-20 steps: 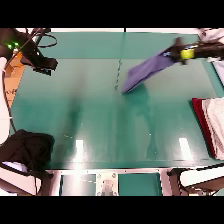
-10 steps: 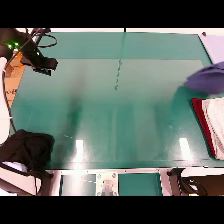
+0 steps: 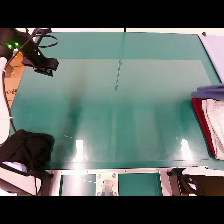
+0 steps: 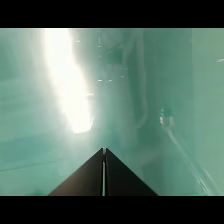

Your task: Fold the shirts.

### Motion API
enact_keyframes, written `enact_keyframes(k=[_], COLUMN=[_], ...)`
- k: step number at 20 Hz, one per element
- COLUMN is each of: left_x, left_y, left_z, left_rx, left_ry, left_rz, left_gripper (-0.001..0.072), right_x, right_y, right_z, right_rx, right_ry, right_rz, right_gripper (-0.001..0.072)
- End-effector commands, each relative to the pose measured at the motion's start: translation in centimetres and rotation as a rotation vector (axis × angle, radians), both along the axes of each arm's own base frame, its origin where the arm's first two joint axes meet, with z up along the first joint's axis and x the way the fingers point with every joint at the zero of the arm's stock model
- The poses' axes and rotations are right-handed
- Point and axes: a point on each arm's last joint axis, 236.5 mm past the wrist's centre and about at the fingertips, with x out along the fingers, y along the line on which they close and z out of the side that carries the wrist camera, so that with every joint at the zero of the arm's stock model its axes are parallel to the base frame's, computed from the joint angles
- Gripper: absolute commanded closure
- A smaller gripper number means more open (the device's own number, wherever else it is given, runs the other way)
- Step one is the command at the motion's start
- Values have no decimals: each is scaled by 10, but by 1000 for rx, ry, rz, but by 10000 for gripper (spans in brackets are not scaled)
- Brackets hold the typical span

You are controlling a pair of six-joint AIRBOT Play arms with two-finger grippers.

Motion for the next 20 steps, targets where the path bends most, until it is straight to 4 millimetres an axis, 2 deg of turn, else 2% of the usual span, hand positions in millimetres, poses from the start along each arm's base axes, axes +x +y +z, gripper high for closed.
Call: enact_keyframes(k=[1, 3, 5, 6, 10, 13, 14, 15, 16, 18, 19, 20], left_x=[-2, -3, -3, -3, -2, -2, -2, -2, -2, -2, -2, -2], left_y=[-11, -17, -20, -21, -20, -21, -21, -21, -21, -21, -21, -21], left_z=[1, 2, 2, 2, 2, 2, 2, 2, 2, 2, 2, 2], left_rx=[-43, -69, -83, -84, -83, -83, -83, -83, -83, -83, -83, -83], left_ry=[6, 8, 9, 8, 5, 4, 5, 5, 5, 5, 4, 2], left_rz=[-15, -24, -30, -29, -33, -36, -37, -37, -37, -37, -36, -36], left_gripper=[687, 687, 687, 687, 687, 687, 687, 687, 687, 687, 687, 687], right_x=[-48, -66, -86, -95, -157, -185, -191, -199, -207, -220, -216, -201], right_y=[-2, 0, 3, 7, 24, 35, 40, 48, 60, 77, 77, 79], right_z=[-7, -17, -36, -48, -110, -144, -154, -164, -172, -177, -177, -173], right_rx=[4, 28, 57, 87, 209, 251, 270, 299, 340, 402, 410, 434], right_ry=[164, 238, 329, 371, 662, 801, 832, 869, 912, 982, 968, 910], right_rz=[-101, -149, -188, -197, -329, -338, -332, -323, -310, -294, -319, -356], right_gripper=[696, 696, 695, 695, 695, 692, 607, 321, 103, 104, 104, 105])
